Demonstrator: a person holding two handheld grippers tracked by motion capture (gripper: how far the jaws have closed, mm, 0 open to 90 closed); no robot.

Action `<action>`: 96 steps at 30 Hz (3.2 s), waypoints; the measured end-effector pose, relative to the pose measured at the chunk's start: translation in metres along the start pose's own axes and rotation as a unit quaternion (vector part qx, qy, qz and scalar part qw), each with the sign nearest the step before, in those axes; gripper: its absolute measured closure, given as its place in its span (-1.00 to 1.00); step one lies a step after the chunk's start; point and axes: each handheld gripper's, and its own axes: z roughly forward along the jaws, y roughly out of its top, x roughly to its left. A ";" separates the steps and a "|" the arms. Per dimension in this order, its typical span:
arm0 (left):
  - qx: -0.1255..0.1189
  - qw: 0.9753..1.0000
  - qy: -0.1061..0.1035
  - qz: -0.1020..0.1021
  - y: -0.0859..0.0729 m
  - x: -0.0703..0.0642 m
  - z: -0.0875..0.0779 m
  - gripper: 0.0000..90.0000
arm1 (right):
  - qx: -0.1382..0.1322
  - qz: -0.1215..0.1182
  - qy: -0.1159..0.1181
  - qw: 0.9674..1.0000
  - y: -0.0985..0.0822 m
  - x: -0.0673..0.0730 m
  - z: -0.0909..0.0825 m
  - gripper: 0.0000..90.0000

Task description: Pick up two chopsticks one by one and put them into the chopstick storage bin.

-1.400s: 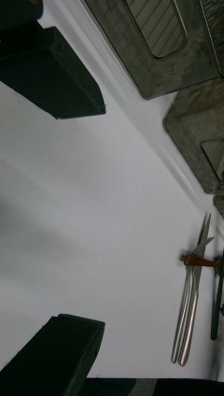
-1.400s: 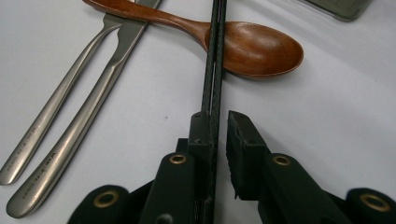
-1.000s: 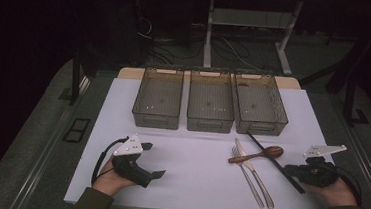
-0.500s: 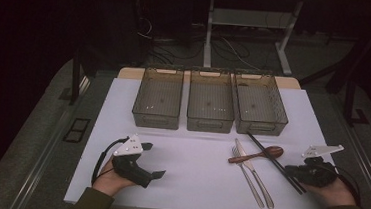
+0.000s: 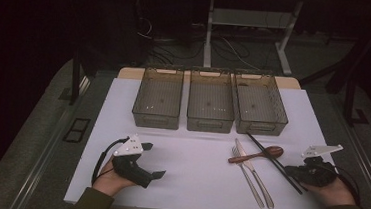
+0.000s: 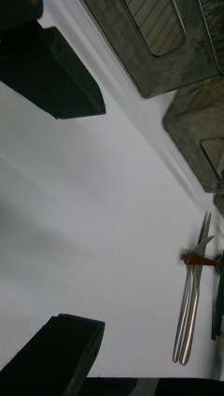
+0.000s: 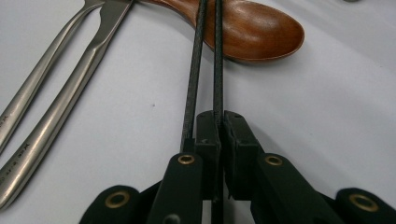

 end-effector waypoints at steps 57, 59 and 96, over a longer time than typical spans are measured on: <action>-0.001 1.000 0.000 -0.009 -0.004 0.002 0.005 -1.00 | -0.090 -0.027 0.054 0.994 0.034 0.015 -0.028 0.88; 0.000 1.000 0.000 -0.008 -0.004 0.003 0.004 -1.00 | -0.094 -0.028 0.054 0.994 0.035 0.016 -0.028 0.88; 0.001 1.000 -0.009 0.001 -0.002 -0.001 0.011 -1.00 | -0.093 -0.053 0.071 0.992 0.120 0.050 0.011 0.88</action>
